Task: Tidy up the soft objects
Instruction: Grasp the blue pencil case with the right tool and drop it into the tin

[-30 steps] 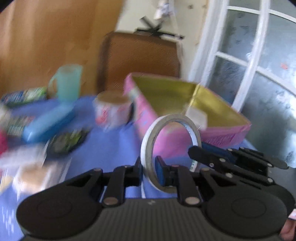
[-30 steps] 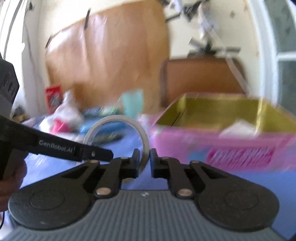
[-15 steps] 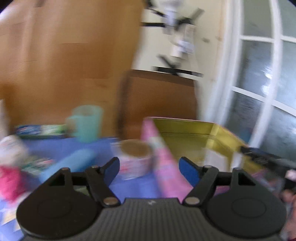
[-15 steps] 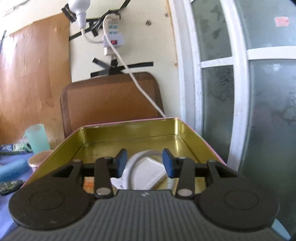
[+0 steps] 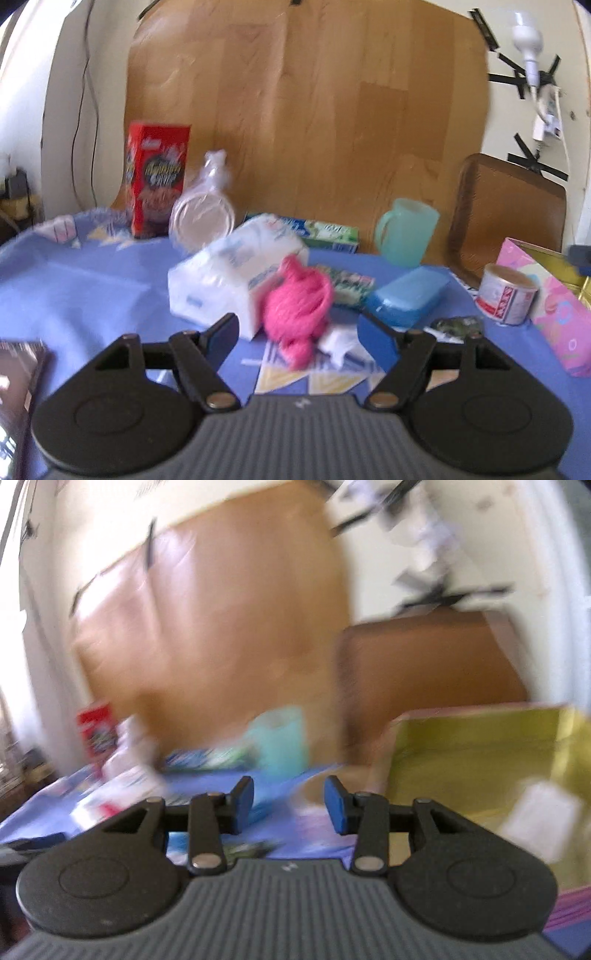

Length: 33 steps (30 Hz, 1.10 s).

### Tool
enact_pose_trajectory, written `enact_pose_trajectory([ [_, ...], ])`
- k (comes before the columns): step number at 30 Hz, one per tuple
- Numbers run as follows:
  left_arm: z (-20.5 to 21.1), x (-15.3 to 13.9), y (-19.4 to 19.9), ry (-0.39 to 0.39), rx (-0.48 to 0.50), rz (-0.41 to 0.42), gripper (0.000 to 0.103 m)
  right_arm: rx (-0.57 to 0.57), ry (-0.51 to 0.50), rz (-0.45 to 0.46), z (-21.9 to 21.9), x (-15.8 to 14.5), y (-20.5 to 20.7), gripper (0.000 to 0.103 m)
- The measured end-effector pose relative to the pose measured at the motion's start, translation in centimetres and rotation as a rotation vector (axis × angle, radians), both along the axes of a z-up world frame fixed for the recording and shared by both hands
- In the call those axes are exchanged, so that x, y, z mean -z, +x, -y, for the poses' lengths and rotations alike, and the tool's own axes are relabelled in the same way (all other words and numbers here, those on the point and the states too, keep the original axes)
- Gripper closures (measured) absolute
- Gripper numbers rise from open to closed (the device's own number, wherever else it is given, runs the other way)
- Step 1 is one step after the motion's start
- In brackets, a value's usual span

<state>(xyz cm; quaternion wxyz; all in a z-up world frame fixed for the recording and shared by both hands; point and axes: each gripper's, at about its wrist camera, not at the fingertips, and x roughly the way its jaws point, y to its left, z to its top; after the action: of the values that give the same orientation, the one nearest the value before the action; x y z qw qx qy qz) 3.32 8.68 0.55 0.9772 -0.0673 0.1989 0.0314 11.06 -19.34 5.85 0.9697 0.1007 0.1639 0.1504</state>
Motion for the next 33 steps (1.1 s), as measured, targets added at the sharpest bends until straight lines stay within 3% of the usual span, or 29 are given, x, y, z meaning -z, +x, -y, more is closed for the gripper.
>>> enact_pose_trajectory([
  [2,-0.3,0.2,0.0,-0.035,0.008,0.002,0.032,-0.046,-0.008,-0.068,-2.7,0.6,2.0,0.049],
  [4,-0.7,0.2,-0.5,-0.054,0.021,0.040,0.031,-0.066,-0.014,-0.129,-5.6,1.2,3.7,0.030],
  [7,-1.4,0.2,-0.8,-0.104,0.044,0.059,0.031,-0.060,-0.001,-0.218,-8.4,2.0,6.9,0.028],
  [13,-3.3,0.4,-0.9,-0.234,0.079,0.070,0.031,0.063,0.050,-0.402,-11.0,3.0,12.4,0.026],
  [17,-3.8,0.4,-0.7,-0.270,0.112,0.071,0.031,0.094,0.020,-0.493,-12.7,4.5,14.5,0.021],
  [19,-3.8,0.4,-0.8,-0.276,0.124,0.077,0.031,0.084,-0.050,-0.482,-13.8,4.7,15.3,0.021],
  [22,-3.8,0.4,-1.0,-0.279,0.132,0.087,0.031,0.146,-0.267,-0.383,-15.0,4.4,15.9,0.021],
  [27,-4.1,0.5,-0.8,-0.308,0.134,0.082,0.030,0.128,-0.158,-0.453,-12.8,4.2,14.9,0.021],
  [32,-4.0,0.5,-0.8,-0.308,0.125,0.079,0.030,0.101,-0.297,-0.428,-14.9,5.4,14.9,0.021],
  [33,-4.0,0.5,-0.8,-0.305,0.123,0.079,0.030,0.099,-0.296,-0.414,-14.8,5.4,14.9,0.026],
])
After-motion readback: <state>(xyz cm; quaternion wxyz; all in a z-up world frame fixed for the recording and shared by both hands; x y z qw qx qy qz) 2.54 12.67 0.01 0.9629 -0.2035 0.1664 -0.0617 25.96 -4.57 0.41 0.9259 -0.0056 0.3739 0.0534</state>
